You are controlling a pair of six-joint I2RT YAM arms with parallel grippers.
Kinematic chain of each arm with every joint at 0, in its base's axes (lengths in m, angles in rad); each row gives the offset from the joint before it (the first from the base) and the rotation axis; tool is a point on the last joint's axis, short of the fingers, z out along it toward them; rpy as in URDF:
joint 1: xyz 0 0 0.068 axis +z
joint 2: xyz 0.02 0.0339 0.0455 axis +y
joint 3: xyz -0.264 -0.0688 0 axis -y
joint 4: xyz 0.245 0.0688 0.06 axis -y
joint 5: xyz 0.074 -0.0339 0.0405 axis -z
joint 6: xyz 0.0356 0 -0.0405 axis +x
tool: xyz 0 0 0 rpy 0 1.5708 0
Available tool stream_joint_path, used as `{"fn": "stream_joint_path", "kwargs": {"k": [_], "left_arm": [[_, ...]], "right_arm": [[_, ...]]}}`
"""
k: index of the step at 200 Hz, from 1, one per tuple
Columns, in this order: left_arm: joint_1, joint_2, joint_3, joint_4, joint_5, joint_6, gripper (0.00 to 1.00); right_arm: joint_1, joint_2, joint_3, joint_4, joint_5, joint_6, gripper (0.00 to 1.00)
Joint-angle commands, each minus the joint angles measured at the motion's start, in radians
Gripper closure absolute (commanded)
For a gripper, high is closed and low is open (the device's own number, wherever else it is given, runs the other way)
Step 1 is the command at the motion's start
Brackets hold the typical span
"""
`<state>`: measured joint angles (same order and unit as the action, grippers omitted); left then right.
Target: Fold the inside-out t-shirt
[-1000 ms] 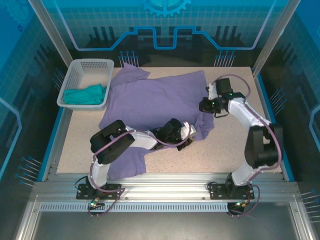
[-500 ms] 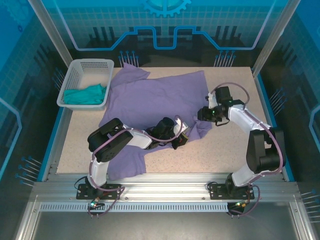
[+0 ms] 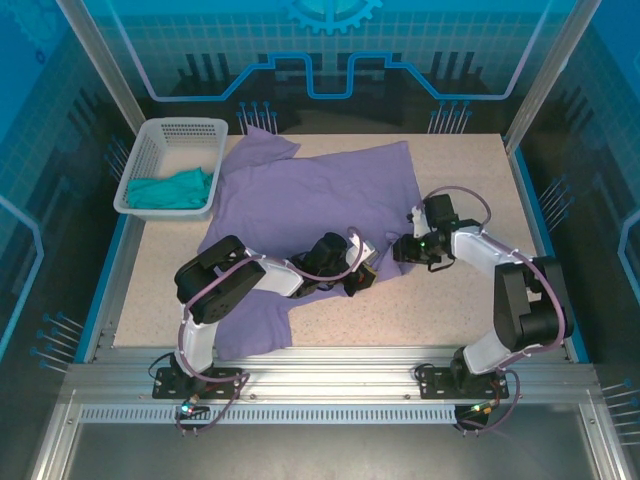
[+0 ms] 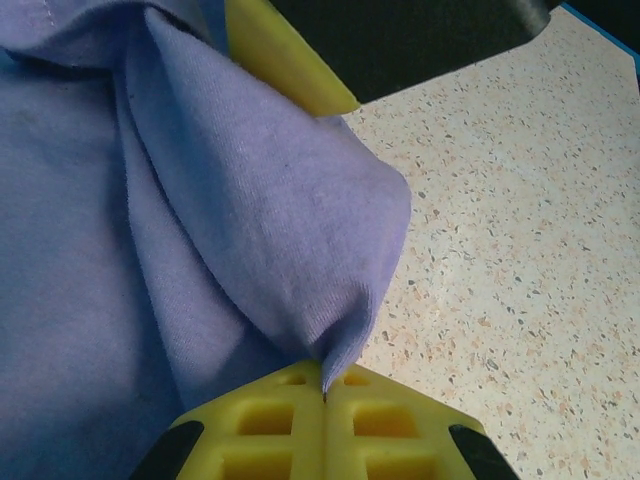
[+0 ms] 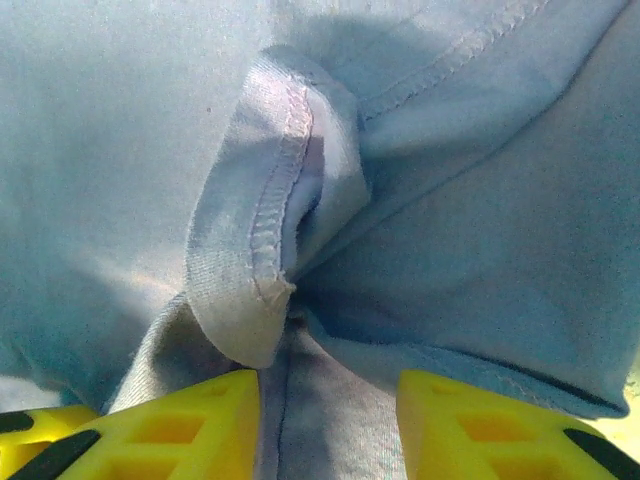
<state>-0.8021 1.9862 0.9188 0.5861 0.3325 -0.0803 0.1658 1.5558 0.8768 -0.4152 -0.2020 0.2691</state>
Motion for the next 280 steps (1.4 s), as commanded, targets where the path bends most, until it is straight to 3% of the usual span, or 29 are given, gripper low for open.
{"fn": "stream_joint_path", "kwargs": {"k": [1,48,67,95,118,181,226,260,280], "left_arm": [[0.007,-0.013,-0.014,0.033,0.033,-0.01,1.0],[0.007,-0.01,-0.017,0.031,0.034,-0.01,1.0],[0.007,-0.012,-0.02,0.029,0.033,-0.007,1.0],[0.013,-0.021,-0.032,0.039,0.032,-0.019,1.0],[0.031,-0.045,-0.076,0.095,0.043,-0.068,1.0],[0.091,-0.06,-0.158,0.175,0.08,-0.165,1.0],[0.092,-0.04,-0.152,0.179,0.085,-0.175,1.0],[0.093,-0.039,-0.158,0.182,0.085,-0.177,1.0],[0.092,-0.043,-0.159,0.179,0.084,-0.171,1.0]], "right_arm": [[0.033,0.045,0.011,0.061,0.003,0.005,0.58],[0.075,0.178,0.153,0.039,0.073,-0.013,0.55],[0.077,0.203,0.186,0.019,0.118,-0.003,0.58],[0.067,0.205,0.22,-0.036,0.178,-0.003,0.88],[0.042,0.14,0.209,-0.071,0.18,-0.021,1.0],[0.033,-0.021,0.174,-0.182,-0.117,-0.03,1.0],[0.058,0.102,0.265,-0.182,-0.379,-0.031,0.95],[0.089,0.285,0.405,-0.147,-0.403,-0.021,0.89],[0.081,0.335,0.469,-0.173,-0.275,-0.03,0.83]]}}
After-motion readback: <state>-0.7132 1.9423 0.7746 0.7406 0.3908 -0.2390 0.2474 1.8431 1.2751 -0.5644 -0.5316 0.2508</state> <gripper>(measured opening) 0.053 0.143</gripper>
